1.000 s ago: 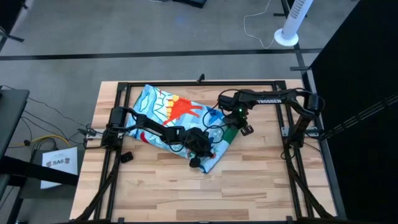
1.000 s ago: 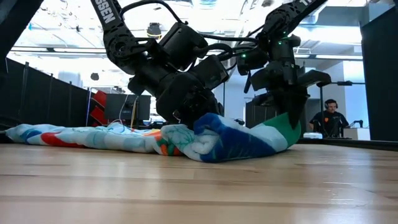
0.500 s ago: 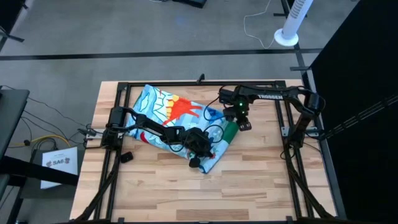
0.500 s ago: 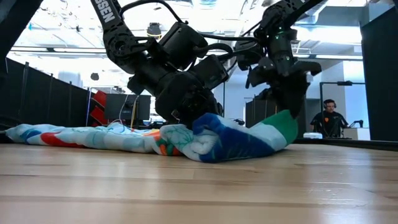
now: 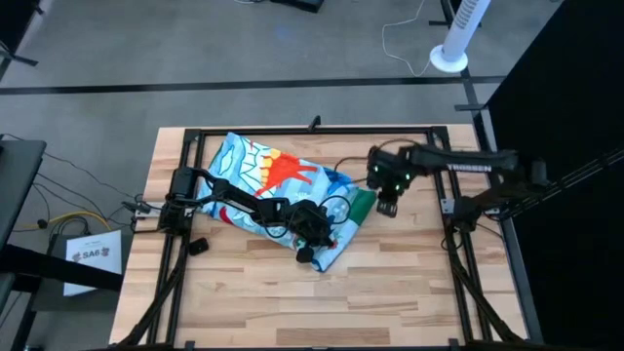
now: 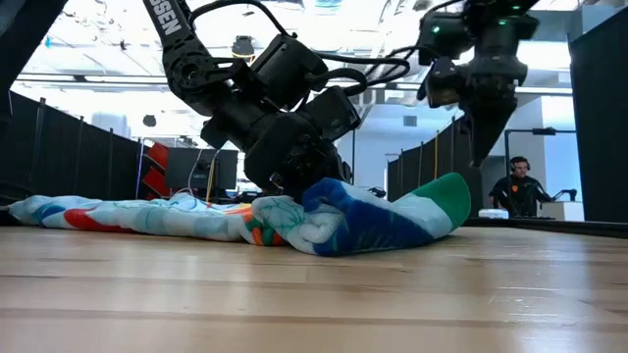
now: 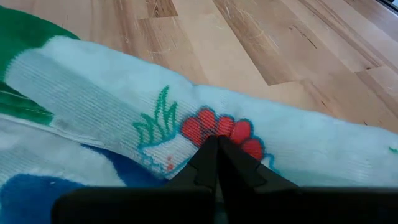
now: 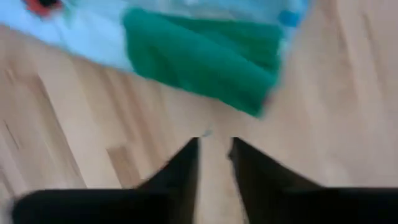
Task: Roll towel
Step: Roll the multicolor dinosaur print towel
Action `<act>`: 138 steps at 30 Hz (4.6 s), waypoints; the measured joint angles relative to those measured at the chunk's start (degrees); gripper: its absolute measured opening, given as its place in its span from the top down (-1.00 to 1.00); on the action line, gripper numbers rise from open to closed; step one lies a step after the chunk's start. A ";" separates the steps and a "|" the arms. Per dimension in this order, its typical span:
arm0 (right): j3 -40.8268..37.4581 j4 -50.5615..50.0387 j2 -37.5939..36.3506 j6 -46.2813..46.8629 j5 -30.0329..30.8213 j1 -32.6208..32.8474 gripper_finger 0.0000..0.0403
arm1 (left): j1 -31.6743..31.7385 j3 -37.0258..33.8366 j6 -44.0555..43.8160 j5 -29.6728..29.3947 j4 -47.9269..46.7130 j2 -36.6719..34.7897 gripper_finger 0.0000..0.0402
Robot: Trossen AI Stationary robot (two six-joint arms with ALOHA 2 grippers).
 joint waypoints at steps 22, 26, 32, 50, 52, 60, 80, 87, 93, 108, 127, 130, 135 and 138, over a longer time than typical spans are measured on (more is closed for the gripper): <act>-4.88 22.42 8.07 7.37 10.43 3.97 1.00 | 0.00 0.02 -2.12 -0.04 -0.96 -0.04 1.00; -4.92 22.70 9.17 7.35 10.70 3.26 1.00 | 0.00 0.04 -2.14 -0.05 -0.95 -0.04 1.00; -8.37 28.97 12.01 7.69 10.69 3.02 1.00 | 0.00 0.04 -3.84 -0.11 -1.05 -0.04 1.00; -12.03 34.25 12.39 10.97 12.99 2.44 1.00 | -0.39 0.04 -5.90 -0.83 -0.98 -0.07 1.00; -12.05 34.19 12.43 10.97 13.02 2.44 1.00 | -0.39 0.04 -6.02 -0.83 -0.98 -0.07 1.00; -12.07 33.97 12.48 10.95 13.19 2.42 1.00 | -0.39 0.04 -6.76 -0.83 -0.94 -0.07 1.00; -12.16 33.91 12.52 10.36 12.43 2.73 1.00 | -0.42 0.04 -7.49 -0.81 -0.83 -0.06 1.00; -12.16 33.84 12.52 9.45 11.65 2.00 1.00 | -0.29 0.04 -5.28 -0.59 -0.83 -0.04 1.00; -12.22 32.34 11.01 7.83 10.68 0.01 1.00 | -0.70 0.04 -6.70 -1.50 -0.68 -0.05 1.00; -12.39 32.05 8.87 0.30 16.56 -4.39 1.00 | -2.03 0.07 -15.58 -3.47 -0.50 -0.07 1.00; -10.44 23.17 4.65 -2.52 19.06 -5.36 1.00 | -5.43 -0.02 -20.99 -9.88 -0.15 -0.07 1.00; -10.34 19.59 0.02 -1.50 19.09 -5.09 1.00 | -5.86 -0.02 -20.29 -11.54 -0.08 -0.09 1.00; -10.34 12.99 -9.73 1.21 18.27 -2.66 1.00 | -5.92 -0.13 -21.02 -11.59 2.71 0.08 1.00; -10.33 10.28 -14.55 3.65 18.05 0.60 1.00 | -6.21 -0.13 -21.75 -11.80 4.29 0.13 1.00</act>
